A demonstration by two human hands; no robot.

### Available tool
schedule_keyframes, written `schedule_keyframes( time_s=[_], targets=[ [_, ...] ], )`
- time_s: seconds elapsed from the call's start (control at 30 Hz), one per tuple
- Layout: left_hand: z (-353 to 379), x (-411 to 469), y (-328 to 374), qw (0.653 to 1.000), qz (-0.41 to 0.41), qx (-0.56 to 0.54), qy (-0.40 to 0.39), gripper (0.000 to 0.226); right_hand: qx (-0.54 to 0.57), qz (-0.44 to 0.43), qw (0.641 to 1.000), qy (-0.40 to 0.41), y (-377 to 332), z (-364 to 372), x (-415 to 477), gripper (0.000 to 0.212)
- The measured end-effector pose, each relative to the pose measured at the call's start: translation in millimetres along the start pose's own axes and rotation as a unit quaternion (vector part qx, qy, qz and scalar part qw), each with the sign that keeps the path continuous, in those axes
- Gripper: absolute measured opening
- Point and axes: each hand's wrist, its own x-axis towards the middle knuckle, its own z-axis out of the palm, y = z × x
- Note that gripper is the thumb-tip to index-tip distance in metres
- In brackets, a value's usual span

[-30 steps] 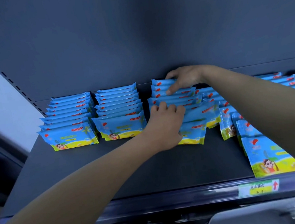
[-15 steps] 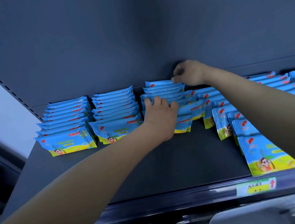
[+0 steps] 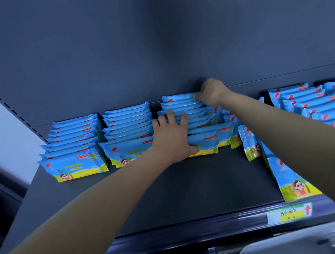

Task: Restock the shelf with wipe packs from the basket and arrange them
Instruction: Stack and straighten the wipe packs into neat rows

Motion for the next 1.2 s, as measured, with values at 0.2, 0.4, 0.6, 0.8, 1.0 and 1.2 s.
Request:
schedule_keyframes(
  time_s=[0.2, 0.4, 0.6, 0.8, 1.0, 1.2],
  targets=[
    [3.8, 0.4, 1.2, 1.0, 0.015, -0.007, 0.003, 0.103, 0.036, -0.012, 0.999, -0.032, -8.3, -2.3, -2.1, 0.028],
    [2.8, 11.8, -3.3, 0.999, 0.01, -0.027, -0.026, 0.109, 0.077, -0.02, 0.997, 0.015, 0.9, -10.5, -13.8, 0.027],
    [6.1, 11.1, -4.5, 0.999, 0.003, -0.046, -0.016, 0.114, 0.12, 0.007, 0.992, -0.034, 18.3, -11.4, -42.4, 0.04],
    [11.0, -2.0, -3.8, 0.996, -0.016, -0.058, 0.072, 0.113, 0.21, 0.021, 0.976, 0.058, 26.8, 7.6, -58.2, 0.031],
    [5.6, -3.9, 3.1, 0.981, 0.046, -0.17, 0.08, 0.097, 0.416, 0.057, 0.905, 0.065, 17.7, 20.2, -55.8, 0.036],
    [11.2, -15.7, -11.7, 0.991, 0.069, -0.108, 0.049, 0.098, 0.455, 0.088, 0.884, 0.057, 24.3, 18.5, -50.7, 0.039]
  ],
)
